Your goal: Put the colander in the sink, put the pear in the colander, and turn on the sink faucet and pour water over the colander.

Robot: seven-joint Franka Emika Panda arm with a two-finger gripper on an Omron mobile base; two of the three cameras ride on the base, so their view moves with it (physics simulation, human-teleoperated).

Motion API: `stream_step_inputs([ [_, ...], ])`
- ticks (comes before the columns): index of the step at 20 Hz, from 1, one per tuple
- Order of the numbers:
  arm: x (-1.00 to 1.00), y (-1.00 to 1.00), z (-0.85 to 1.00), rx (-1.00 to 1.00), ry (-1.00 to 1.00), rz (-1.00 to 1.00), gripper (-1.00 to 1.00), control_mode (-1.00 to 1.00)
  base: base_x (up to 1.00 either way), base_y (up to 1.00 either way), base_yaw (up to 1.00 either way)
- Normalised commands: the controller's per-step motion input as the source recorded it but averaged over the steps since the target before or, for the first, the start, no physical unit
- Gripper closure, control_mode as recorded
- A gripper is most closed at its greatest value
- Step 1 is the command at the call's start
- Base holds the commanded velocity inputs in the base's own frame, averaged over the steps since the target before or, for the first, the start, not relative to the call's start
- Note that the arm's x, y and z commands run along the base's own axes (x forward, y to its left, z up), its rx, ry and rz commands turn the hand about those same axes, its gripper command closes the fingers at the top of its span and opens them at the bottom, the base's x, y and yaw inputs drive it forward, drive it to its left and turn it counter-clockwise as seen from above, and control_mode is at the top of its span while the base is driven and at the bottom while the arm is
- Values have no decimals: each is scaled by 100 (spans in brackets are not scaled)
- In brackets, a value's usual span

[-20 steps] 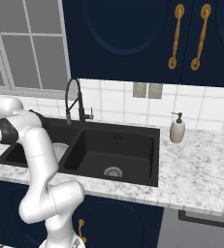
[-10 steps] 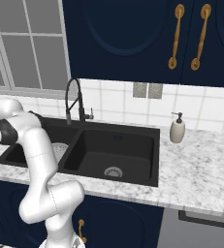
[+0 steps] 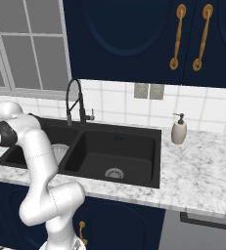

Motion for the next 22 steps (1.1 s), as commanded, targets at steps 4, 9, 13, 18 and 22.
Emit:
stream_step_inputs([
  [4, 5, 6, -1, -4, 0, -13, -100, -100, 0, 0, 0],
  [9, 2, 16, 0, -5, 0, -14, -100, -100, 0, 0, 0],
  [13, 0, 5, 0, -2, 0, -12, -100, -100, 0, 0, 0],
  [18, 0, 0, 0, 0, 0, -5, -100, -100, 0, 0, 0],
  [22, 2, 0, 0, 0, 0, -3, -100, -100, 0, 0, 0],
])
